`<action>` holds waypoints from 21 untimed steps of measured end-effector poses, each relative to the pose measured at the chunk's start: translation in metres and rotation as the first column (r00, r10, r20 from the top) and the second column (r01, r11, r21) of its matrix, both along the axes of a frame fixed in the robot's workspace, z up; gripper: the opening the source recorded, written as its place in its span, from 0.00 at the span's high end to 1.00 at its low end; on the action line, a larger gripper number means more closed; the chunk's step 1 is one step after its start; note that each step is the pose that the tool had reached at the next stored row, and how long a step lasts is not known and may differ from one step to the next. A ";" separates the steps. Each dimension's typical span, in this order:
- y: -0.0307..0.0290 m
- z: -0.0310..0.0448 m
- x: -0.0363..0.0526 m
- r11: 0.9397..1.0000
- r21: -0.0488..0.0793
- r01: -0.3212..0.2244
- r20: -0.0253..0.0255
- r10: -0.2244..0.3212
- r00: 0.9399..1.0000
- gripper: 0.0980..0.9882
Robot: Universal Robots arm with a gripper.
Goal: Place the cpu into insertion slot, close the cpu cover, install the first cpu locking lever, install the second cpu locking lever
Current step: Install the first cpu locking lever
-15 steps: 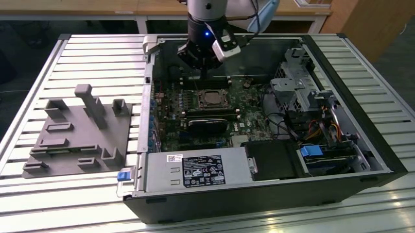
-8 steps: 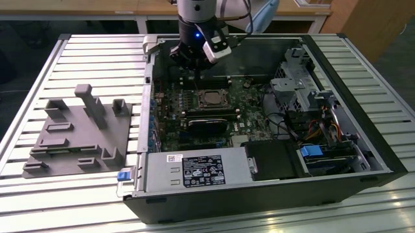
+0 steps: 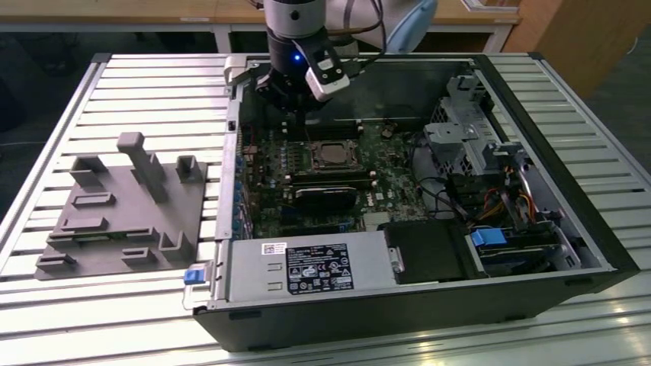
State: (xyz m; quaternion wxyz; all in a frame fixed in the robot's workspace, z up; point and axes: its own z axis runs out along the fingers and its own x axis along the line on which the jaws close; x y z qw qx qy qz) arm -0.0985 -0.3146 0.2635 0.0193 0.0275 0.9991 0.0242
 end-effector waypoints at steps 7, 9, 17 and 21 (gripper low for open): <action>0.0060 -0.0040 -0.0053 1.000 0.000 0.000 0.001 0.000 1.000 0.99; 0.0082 -0.0051 -0.0057 1.000 0.000 0.000 0.001 0.000 1.000 0.99; 0.0175 -0.0090 -0.0094 1.000 0.000 -0.002 0.001 0.002 1.000 0.99; 0.0198 -0.0096 -0.0094 1.000 0.000 -0.003 0.001 0.003 1.000 0.99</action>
